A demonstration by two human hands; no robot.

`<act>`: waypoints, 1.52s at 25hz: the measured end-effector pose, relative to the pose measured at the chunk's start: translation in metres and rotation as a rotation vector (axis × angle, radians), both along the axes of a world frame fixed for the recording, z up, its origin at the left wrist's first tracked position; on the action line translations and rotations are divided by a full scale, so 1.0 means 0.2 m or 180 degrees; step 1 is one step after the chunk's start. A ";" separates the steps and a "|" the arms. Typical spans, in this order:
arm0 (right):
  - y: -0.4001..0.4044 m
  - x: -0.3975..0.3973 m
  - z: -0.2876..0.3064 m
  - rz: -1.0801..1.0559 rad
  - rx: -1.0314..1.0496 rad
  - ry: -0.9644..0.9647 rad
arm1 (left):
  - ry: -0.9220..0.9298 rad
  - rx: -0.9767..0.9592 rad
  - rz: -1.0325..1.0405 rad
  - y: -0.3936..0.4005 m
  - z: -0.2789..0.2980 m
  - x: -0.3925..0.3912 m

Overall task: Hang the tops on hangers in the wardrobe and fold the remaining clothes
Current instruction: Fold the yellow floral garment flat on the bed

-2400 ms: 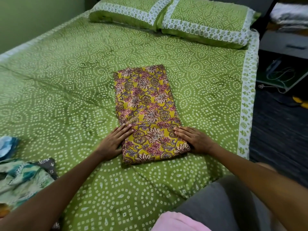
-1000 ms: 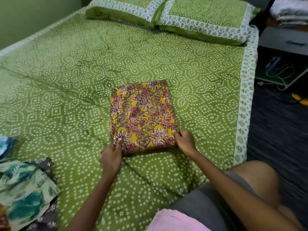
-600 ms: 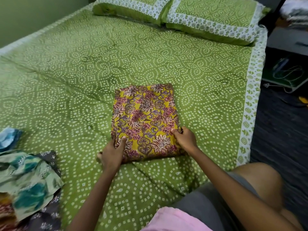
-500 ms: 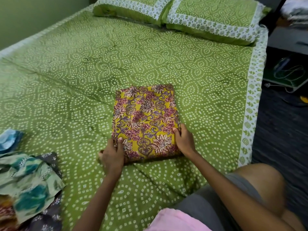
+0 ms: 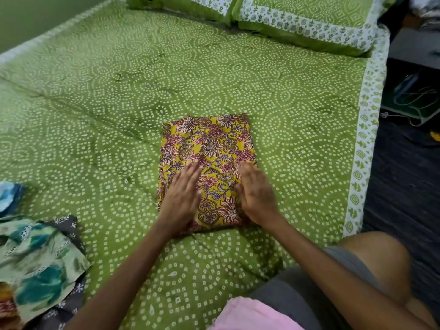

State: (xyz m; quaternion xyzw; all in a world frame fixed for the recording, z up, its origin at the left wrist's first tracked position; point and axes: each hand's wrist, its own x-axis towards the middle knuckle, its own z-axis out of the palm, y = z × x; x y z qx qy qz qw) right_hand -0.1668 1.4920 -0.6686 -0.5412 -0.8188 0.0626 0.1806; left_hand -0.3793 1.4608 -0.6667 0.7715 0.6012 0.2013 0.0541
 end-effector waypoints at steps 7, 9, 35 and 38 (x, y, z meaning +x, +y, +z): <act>0.04 -0.12 -0.19 0.0067 -0.1037 -0.0693 | 0.1132 -0.0496 0.0007 0.05 -0.22 0.02; 0.09 -0.13 -0.16 -0.0019 -0.1011 -0.0713 | 0.1099 -0.0527 0.0069 0.09 -0.19 0.01; 0.20 0.56 -0.06 0.1220 -0.1207 -0.1385 | 0.0365 -0.0825 -0.1335 0.03 -0.14 -0.66; 0.16 0.49 -0.13 0.1375 -0.0960 -0.1402 | 0.0359 -0.0649 -0.1150 0.05 -0.15 -0.63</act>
